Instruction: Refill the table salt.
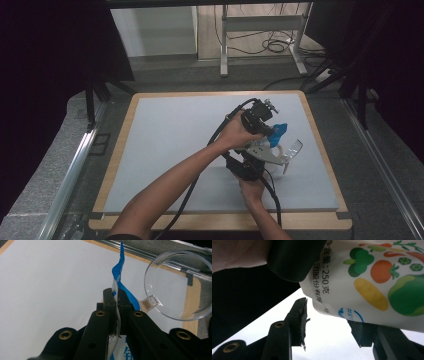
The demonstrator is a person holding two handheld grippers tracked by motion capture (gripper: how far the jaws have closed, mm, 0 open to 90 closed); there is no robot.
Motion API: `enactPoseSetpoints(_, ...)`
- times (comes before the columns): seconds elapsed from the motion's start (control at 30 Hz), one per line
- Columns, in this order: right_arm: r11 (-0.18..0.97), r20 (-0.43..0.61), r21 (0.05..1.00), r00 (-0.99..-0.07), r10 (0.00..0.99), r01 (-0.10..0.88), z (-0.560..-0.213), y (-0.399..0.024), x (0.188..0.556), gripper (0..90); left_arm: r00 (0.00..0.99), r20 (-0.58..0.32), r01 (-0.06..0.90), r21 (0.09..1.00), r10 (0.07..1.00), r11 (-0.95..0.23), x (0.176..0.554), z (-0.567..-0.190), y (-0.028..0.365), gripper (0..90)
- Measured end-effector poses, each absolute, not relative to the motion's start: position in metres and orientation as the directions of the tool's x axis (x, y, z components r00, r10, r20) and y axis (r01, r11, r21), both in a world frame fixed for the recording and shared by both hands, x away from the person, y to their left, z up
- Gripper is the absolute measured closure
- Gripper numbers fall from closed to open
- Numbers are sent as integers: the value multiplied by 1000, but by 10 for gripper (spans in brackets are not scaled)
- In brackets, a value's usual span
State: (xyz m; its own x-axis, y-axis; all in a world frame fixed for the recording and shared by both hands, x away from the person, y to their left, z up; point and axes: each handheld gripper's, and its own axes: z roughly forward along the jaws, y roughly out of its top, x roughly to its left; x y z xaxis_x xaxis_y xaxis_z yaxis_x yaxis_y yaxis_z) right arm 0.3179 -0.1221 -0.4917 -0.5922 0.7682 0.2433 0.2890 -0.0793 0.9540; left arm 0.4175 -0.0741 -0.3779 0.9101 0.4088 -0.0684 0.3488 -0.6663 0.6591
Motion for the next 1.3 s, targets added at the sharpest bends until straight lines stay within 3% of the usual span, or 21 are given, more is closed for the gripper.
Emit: enactPoseSetpoints(1.3, -119, 254, 958, -581, 773, 260, -490, -124, 315, 523, 912, -61, 344, 650, 405, -677, 417, -375, -80, 893)
